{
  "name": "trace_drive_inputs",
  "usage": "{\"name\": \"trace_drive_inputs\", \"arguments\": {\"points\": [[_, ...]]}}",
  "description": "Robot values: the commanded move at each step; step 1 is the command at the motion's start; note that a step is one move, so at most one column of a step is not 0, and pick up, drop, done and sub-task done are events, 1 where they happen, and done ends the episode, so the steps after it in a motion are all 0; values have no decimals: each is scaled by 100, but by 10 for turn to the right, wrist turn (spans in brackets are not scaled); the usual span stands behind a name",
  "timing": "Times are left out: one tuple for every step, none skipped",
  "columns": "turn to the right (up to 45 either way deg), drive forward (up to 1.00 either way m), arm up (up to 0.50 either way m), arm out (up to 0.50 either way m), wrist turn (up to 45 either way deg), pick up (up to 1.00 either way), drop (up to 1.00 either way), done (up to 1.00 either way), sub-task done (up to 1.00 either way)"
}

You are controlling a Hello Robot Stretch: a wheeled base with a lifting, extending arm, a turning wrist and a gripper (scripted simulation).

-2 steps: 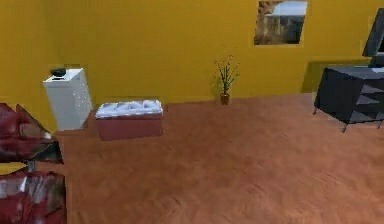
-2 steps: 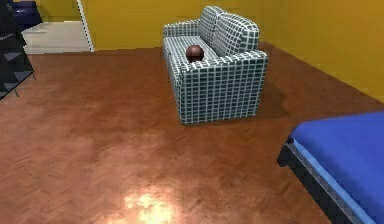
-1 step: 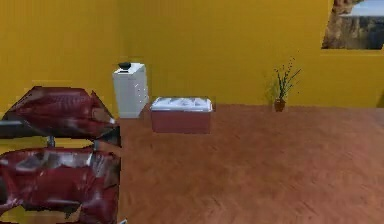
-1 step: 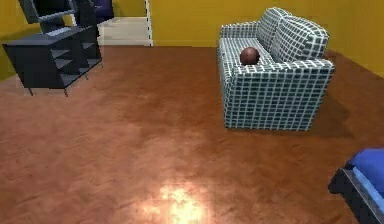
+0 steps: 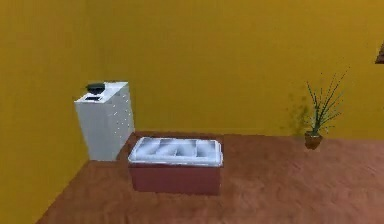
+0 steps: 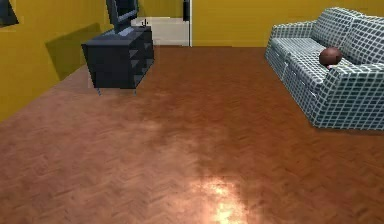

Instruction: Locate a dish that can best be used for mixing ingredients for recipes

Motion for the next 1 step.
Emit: {"name": "trace_drive_inputs", "arguments": {"points": [[-90,0,0,0,0,0,0,0,0]]}}
